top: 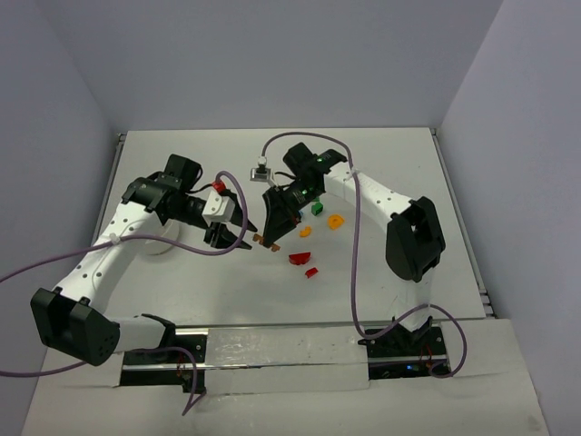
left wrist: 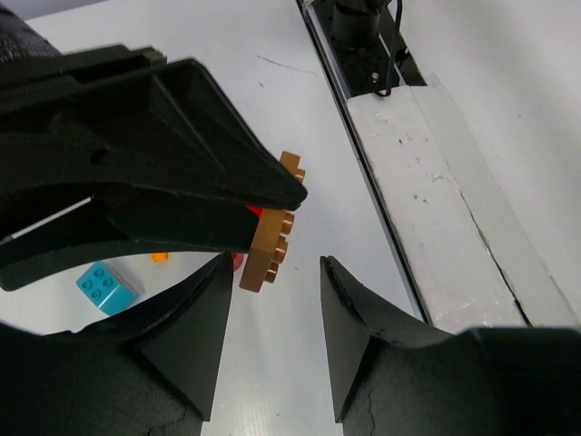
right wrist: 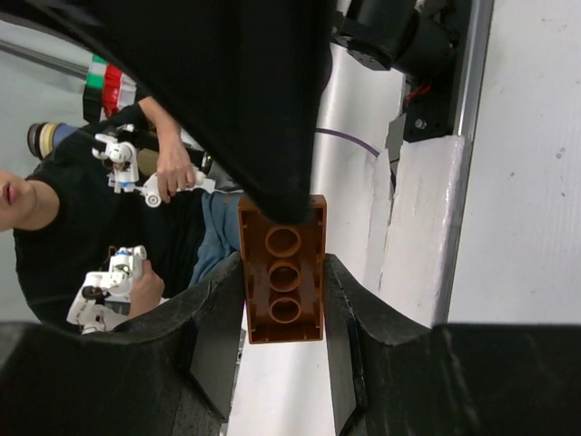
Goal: Sort the legos into containers by color
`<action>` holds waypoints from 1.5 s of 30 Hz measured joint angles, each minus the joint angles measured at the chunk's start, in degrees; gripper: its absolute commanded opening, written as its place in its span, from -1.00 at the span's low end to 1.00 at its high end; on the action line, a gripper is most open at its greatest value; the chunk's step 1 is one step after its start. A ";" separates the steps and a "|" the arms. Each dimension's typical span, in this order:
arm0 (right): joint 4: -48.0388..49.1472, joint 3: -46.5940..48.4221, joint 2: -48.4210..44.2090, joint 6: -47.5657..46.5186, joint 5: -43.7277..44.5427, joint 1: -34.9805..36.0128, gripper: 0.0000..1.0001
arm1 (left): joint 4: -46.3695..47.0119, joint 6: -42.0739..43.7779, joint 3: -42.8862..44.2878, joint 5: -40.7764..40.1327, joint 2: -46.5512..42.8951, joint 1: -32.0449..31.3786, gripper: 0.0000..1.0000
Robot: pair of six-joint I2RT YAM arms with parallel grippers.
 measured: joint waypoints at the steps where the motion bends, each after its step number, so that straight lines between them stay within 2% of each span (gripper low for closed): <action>1: 0.27 0.00 -0.47 0.16 -0.12 0.22 -0.67 | 0.34 -0.51 -0.09 -0.27 0.00 -0.08 0.07; 9: 1.24 -0.03 -2.32 0.90 -0.54 0.88 -0.70 | 2.72 -2.30 -0.25 -1.16 0.02 -0.16 -0.03; 14: 1.53 -0.13 -2.32 1.26 -0.52 0.90 -0.70 | 2.75 -2.33 -0.25 -0.79 0.02 -0.16 0.08; 20: 1.61 -0.13 -2.32 1.70 -0.55 0.90 -0.71 | 1.93 -2.10 -0.16 0.81 0.02 -0.16 0.10; 30: 1.76 -0.13 -2.32 2.58 -0.52 0.90 -0.73 | 0.94 -2.16 0.41 2.36 0.02 -0.37 -0.06; 36: 1.73 -0.13 -2.32 3.11 -0.57 0.91 -0.72 | 1.41 -2.59 0.67 2.20 0.27 -2.17 -0.39; 38: 1.78 -0.13 -2.32 3.38 -0.71 0.98 -0.58 | 1.49 -2.75 0.99 2.12 0.47 -2.32 -0.57; 40: 1.79 -0.13 -2.32 3.81 -0.99 0.97 -0.26 | 1.82 -3.38 1.07 2.11 0.52 -2.43 -0.69; 42: 1.73 -0.13 -2.32 4.65 -1.43 0.71 -0.08 | 2.67 -5.19 1.07 2.10 0.46 -2.60 -0.74; 43: 1.72 -0.13 -2.32 4.92 -1.55 0.64 0.13 | 3.17 -6.11 1.07 2.08 0.44 -2.67 -0.79; 45: 1.90 -0.13 -2.32 5.27 -1.54 0.62 0.42 | 3.89 -8.61 1.05 1.70 0.34 -2.70 -0.84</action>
